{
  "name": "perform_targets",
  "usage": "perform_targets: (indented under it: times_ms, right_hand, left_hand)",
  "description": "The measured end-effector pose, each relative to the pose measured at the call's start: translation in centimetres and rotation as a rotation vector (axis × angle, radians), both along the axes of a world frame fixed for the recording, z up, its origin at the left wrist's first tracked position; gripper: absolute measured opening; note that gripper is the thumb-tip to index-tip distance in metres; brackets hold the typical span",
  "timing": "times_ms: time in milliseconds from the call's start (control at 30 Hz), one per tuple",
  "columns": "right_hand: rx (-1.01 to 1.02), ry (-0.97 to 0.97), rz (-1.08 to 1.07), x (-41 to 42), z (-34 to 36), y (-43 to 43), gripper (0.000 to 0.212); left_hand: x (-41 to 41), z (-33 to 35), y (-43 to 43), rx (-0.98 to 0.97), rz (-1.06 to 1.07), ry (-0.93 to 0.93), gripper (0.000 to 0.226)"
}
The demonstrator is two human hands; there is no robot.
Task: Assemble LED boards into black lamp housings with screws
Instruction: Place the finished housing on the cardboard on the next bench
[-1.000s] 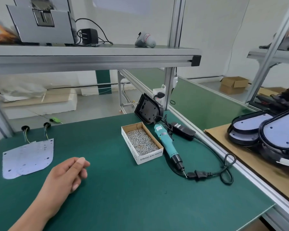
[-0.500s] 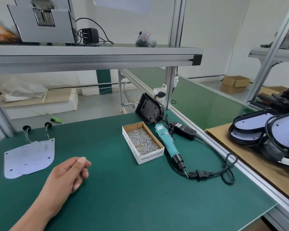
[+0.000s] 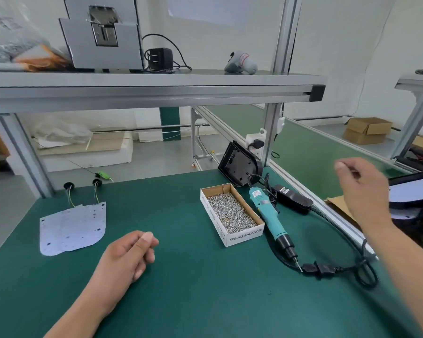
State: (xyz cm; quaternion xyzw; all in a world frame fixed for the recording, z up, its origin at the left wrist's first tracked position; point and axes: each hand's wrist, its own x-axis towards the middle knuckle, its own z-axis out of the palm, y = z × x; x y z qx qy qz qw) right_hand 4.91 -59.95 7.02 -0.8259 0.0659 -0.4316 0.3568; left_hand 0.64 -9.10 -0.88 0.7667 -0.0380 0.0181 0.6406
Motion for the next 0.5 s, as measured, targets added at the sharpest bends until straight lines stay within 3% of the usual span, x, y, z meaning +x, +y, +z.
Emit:
perform_targets:
  times_ms: [233,500]
  right_hand:
    - [-0.209,0.181,0.144,8.0,0.3,9.7,0.017]
    - [-0.606,0.477,-0.02,16.8,2.5,13.6,0.015]
  left_hand:
    - [0.0,-0.1,-0.3,0.029,0.001,0.004,0.027]
    - [0.1,0.3,-0.4,-0.026,-0.011,0.042,0.028]
